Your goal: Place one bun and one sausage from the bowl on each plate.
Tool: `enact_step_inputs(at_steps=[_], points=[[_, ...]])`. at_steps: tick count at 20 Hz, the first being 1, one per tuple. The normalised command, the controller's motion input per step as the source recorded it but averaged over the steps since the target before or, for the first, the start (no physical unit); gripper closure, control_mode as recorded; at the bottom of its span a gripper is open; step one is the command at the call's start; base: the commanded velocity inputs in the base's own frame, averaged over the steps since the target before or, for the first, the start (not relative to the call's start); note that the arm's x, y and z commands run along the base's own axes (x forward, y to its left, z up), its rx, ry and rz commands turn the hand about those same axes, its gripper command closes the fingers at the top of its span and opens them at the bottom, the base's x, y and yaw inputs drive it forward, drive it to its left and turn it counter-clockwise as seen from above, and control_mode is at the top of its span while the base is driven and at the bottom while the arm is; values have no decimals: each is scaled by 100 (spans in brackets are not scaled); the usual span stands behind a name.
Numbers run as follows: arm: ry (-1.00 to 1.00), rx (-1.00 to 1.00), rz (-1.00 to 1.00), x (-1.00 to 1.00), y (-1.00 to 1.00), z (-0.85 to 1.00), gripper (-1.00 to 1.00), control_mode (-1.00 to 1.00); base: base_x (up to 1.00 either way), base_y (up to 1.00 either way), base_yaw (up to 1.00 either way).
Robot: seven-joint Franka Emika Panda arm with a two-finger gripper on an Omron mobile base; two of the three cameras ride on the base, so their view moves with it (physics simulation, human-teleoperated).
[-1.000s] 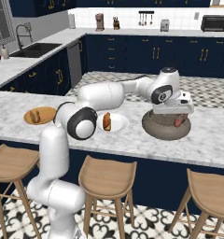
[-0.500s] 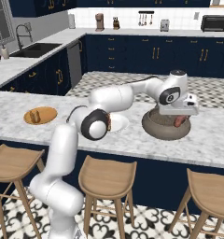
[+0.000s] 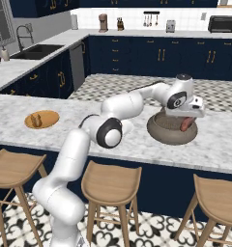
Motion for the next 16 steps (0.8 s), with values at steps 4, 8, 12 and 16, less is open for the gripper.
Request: enact_step_inputs(at_steps=[4, 8, 12, 16], points=[[-6, 0, -12, -1, -13, 0, -100, -100, 0, 0, 0], [3, 1, -5, -42, 12, -55, -100, -100, 0, 0, 0], [0, -1, -1, 13, 19, -16, -100, -100, 0, 0, 0], [1, 0, 0, 4, 4, -41, -100, -100, 0, 0, 0]])
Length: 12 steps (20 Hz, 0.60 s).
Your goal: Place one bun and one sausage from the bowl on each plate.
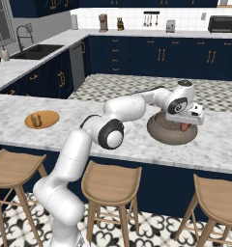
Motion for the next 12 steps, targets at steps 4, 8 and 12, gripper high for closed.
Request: enact_step_inputs(at_steps=[4, 8, 12], points=[[2, 0, -2, 0, 0, -29, -100, -100, 0, 0, 0], [2, 0, -2, 0, -1, -1, 100, -100, 0, 0, 0], [0, 0, -1, 0, 0, 0, 100, -100, 0, 0, 0]])
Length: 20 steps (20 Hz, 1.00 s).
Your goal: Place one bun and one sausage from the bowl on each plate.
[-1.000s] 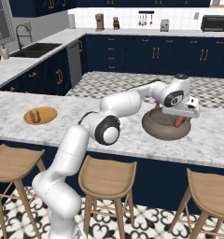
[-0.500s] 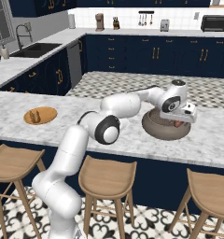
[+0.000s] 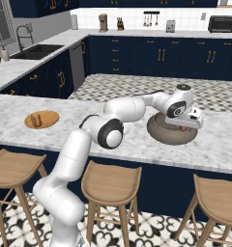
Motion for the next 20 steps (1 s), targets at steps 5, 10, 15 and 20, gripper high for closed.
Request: enact_step_inputs(at_steps=[5, 10, 15, 20], points=[[0, 0, -2, -9, 2, 18, 100, -100, 0, 0, 0], [-11, 0, 0, -26, 34, 65, 100, -100, 0, 0, 0], [-12, -6, 4, -17, 98, 33, 100, -100, 0, 0, 0], [-5, -12, 13, 0, 100, 1, 100, -100, 0, 0, 0]])
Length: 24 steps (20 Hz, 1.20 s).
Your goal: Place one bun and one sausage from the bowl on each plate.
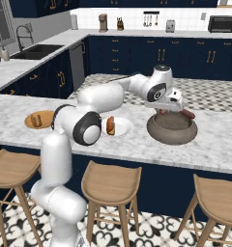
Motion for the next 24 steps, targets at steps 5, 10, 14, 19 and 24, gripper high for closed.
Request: enact_step_inputs(at_steps=[5, 10, 14, 19, 24], points=[[0, -9, 18, 0, 100, 0, 100, -100, 0, 0, 0], [0, -5, 19, 0, 100, 0, 100, -100, 0, 0, 0], [0, 0, 15, 4, 97, 3, 100, -100, 0, 0, 0], [3, 0, 9, 24, 57, -11, 100, -100, 0, 0, 0], [22, 5, 5, 71, 0, -63, 100, -100, 0, 0, 0]])
